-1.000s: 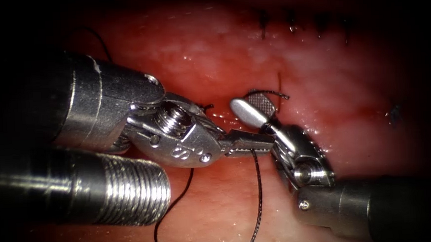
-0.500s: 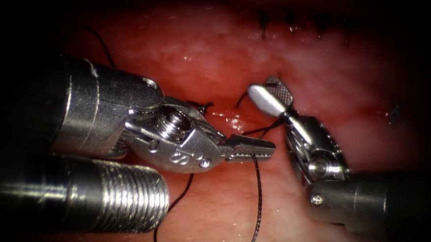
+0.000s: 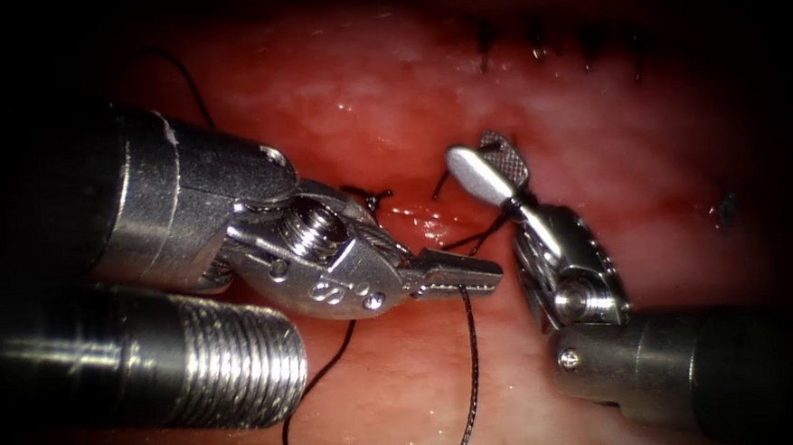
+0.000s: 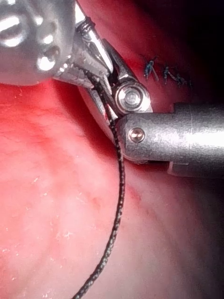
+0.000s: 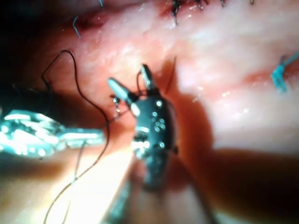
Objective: Wound Closure
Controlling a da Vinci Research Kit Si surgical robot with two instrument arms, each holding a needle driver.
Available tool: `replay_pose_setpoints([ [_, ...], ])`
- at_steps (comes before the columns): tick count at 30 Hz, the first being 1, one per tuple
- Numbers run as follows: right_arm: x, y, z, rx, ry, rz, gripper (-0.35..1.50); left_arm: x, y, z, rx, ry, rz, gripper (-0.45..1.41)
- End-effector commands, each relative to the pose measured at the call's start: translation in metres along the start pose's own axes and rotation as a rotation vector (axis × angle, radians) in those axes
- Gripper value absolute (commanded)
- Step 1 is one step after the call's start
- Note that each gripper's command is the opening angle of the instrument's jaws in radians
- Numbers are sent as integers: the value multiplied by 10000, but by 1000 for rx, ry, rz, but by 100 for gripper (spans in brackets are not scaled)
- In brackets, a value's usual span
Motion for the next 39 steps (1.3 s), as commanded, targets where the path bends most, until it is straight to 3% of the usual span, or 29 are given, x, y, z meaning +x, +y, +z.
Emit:
replay_pose_setpoints([
  [1,-9,0,5,3,-2,-29,-35,0,0,6,1,2,1,-45],
  [10,-12,-10,3,-21,-48,-266,-35,-4,4,-9,-2,3,5,-45],
  [16,-20,-34,-7,2,-118,-389,-35,-32,-8,-22,6,-25,-52,-45],
  [39,-46,-81,-35,40,-234,-503,-35,-218,-103,-51,71,-149,-249,-45],
])
